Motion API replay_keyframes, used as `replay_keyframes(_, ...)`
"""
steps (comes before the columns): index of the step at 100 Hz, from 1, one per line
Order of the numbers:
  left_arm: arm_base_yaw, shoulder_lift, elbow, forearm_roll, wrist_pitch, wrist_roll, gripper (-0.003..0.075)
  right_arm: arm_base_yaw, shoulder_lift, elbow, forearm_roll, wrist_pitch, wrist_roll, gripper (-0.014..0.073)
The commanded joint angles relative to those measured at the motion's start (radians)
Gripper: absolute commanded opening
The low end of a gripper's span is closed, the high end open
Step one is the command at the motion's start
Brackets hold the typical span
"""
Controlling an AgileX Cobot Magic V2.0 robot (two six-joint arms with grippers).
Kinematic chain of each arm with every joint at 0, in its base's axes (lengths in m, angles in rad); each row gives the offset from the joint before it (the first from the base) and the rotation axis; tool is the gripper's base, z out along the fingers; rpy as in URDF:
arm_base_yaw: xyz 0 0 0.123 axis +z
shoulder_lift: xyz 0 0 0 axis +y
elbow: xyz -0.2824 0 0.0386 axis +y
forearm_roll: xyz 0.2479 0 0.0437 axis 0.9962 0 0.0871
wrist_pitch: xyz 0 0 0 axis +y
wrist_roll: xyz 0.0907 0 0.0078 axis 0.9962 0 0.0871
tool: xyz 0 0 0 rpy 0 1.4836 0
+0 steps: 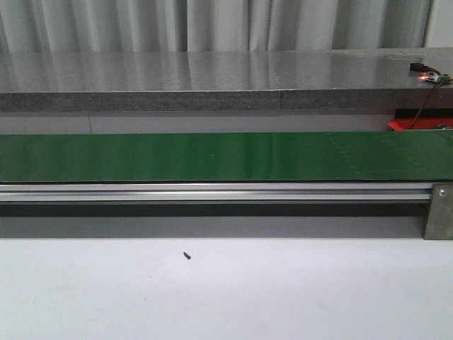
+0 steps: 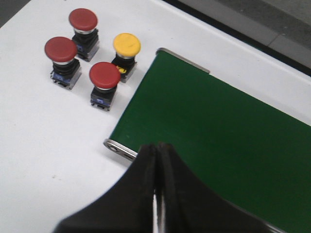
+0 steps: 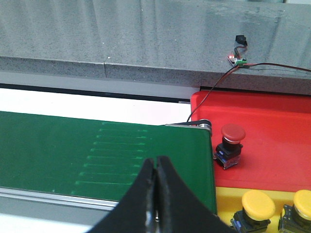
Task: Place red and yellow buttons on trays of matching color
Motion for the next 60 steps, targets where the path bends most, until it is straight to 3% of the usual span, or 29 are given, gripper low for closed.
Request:
replay_keyframes(1,0.022,0.060,-0.068,-0.022,-0.058,-0.012,0.0065,0.000,0.000,-0.025,0.012,-0.060,-0.007,-0.0059)
replay_keyframes(7,0.027,0.111,-0.095,-0.031,-0.063,-0.012,0.0169,0.000,0.000,-0.025,0.012,-0.060,-0.007,-0.0059)
replay_keyframes(19,0.029,0.219,-0.163,-0.032,-0.057,-0.012,0.0471,0.000,0.000,-0.025,0.012,-0.060,-0.007,-0.0059)
replay_keyframes(26,0.029,0.268,-0.207,-0.030,-0.052,-0.012,0.0566,0.000,0.000,-0.025,0.012,-0.060,-0.007,-0.0059)
replay_keyframes(60,0.029,0.522,-0.432,0.050,0.075,-0.099,0.0546,0.000,0.000,-0.025,0.012,-0.059,-0.007,-0.0059)
